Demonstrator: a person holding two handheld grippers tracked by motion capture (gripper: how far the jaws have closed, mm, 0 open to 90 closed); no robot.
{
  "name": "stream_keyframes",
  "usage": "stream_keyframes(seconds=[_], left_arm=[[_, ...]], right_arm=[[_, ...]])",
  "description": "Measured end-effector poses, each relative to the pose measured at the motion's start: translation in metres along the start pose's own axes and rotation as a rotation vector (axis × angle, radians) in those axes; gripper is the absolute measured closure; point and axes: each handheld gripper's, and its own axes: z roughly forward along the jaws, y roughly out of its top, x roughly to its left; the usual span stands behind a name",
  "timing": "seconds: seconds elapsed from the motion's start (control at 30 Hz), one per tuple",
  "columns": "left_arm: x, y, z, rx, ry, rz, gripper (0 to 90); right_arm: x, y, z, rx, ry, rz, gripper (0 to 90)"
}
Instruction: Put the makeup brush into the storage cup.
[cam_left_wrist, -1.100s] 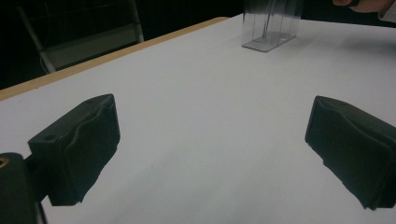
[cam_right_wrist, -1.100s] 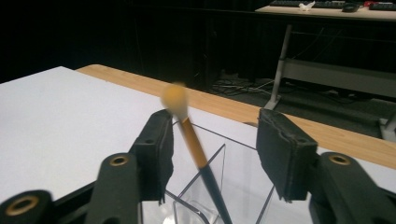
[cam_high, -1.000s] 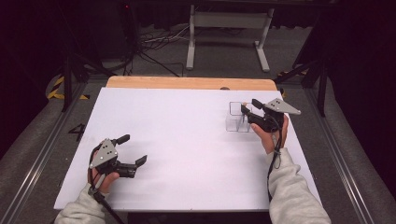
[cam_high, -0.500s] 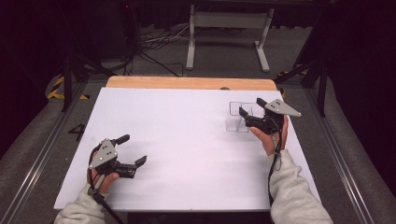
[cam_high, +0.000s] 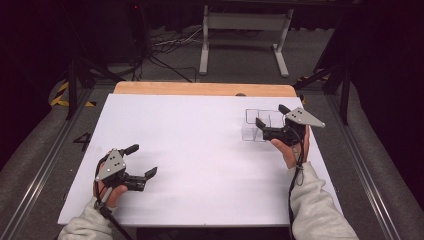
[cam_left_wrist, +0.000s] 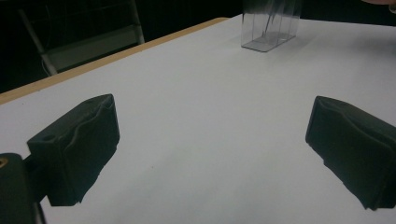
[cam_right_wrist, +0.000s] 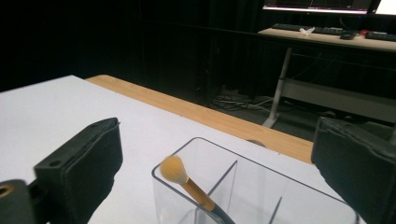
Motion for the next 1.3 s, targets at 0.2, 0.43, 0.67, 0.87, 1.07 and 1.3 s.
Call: stream_keyframes(seconds=[0.2,0.43,0.67,0.87,1.07,1.3], left_arm=[[0.000,0.000,0.000,-0.002,0.002,0.002,3.7],[0.000,0.000,0.000,-0.004,0.001,0.006,3.7],[0.000,0.000,-0.001,-0.004,0.001,0.007,3.7],[0.000,0.001,-0.001,-0.004,0.003,0.011,3.7],[-0.001,0.001,0.000,0.001,0.003,0.016,3.8],[-0.001,0.001,0.000,0.003,0.002,0.014,3.8]], right_arm=[[0.002,0.001,-0.003,0.000,-0.011,-0.014,3.0],[0.009,0.001,-0.008,-0.002,-0.007,-0.039,3.7],[0.016,0.000,-0.012,-0.002,0.003,-0.064,4.2],[0.019,-0.002,-0.015,0.003,0.005,-0.080,4.6],[0.021,-0.006,-0.018,0.011,0.027,-0.086,5.0],[0.027,-0.007,-0.023,0.011,0.034,-0.111,5.2]])
